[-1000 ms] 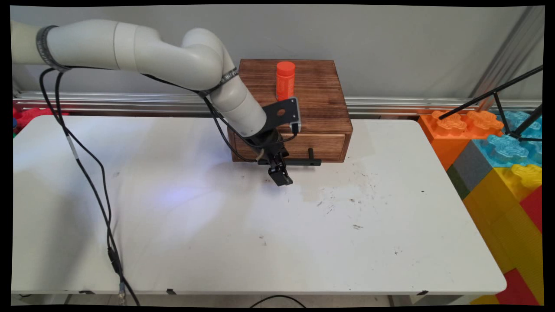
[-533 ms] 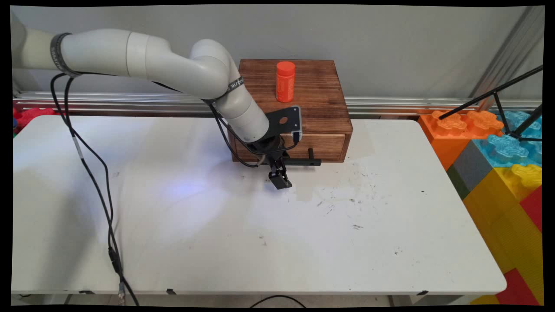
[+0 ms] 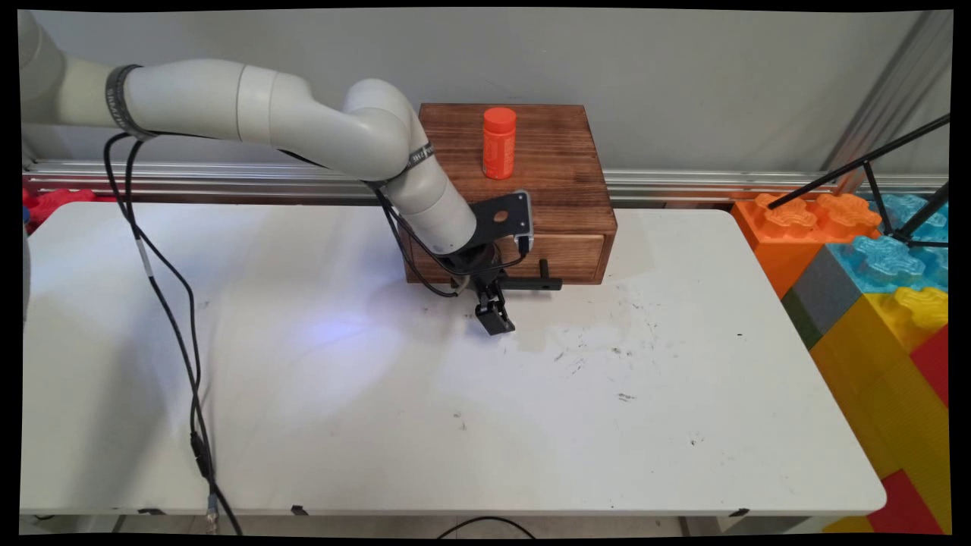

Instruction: Open the drawer

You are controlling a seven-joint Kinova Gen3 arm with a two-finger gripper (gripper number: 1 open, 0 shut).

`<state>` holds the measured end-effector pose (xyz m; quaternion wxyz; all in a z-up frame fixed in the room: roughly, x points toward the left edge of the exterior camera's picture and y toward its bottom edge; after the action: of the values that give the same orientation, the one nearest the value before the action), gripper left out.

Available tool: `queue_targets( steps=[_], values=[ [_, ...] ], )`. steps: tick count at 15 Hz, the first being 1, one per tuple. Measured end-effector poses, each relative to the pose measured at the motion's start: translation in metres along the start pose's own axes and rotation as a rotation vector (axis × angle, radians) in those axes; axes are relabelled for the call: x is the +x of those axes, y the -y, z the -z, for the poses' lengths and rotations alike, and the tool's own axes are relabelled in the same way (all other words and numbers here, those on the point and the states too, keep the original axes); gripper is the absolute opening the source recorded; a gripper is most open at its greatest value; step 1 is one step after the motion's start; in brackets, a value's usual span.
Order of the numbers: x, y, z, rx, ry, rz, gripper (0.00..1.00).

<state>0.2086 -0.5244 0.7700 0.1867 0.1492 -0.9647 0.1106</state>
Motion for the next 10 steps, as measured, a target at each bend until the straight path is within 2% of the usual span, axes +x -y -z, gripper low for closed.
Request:
queue_targets(
  steps=[10],
  values=[
    [0.0017,-0.003,-0.0079,-0.008,-0.004,0.01,1.0]
  ],
)
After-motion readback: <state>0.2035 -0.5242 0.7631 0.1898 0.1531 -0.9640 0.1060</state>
